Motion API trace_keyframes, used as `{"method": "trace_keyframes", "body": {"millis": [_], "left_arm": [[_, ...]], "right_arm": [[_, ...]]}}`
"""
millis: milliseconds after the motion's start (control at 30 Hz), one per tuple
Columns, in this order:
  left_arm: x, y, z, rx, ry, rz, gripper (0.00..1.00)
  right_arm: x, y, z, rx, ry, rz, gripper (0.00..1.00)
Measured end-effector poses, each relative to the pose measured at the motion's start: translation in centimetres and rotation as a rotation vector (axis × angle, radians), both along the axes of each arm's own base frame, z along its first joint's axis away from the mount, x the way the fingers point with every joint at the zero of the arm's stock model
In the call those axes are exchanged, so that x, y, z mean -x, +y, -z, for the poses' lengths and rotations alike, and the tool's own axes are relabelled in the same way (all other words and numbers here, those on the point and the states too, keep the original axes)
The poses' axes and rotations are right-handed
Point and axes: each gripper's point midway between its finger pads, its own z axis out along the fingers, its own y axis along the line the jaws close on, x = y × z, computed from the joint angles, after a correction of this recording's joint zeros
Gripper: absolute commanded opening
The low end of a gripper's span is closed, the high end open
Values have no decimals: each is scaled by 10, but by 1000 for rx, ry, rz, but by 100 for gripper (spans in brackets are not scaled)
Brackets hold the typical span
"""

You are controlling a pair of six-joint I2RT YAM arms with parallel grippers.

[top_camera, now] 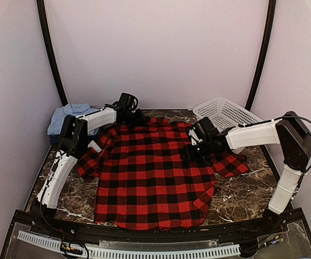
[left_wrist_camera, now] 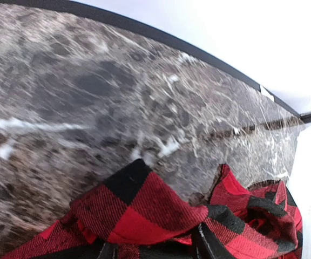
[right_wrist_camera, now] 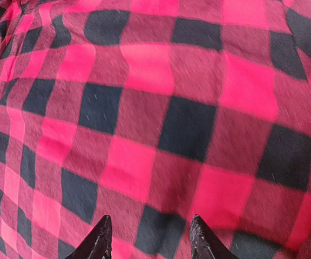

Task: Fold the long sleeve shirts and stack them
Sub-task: Flatten out the crumpled shirt at the center of the board.

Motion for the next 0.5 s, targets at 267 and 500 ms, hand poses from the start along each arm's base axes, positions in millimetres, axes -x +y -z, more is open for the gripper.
{"method": "trace_keyframes", "body": {"millis": [267, 500], "left_arm": [[-5, 14, 1, -15, 3, -21, 47], [-3, 15, 1, -23, 11, -14, 53]], "right_arm": [[3, 0, 6, -5, 9, -2, 47], [27, -9, 30, 42, 38, -5, 47]]}}
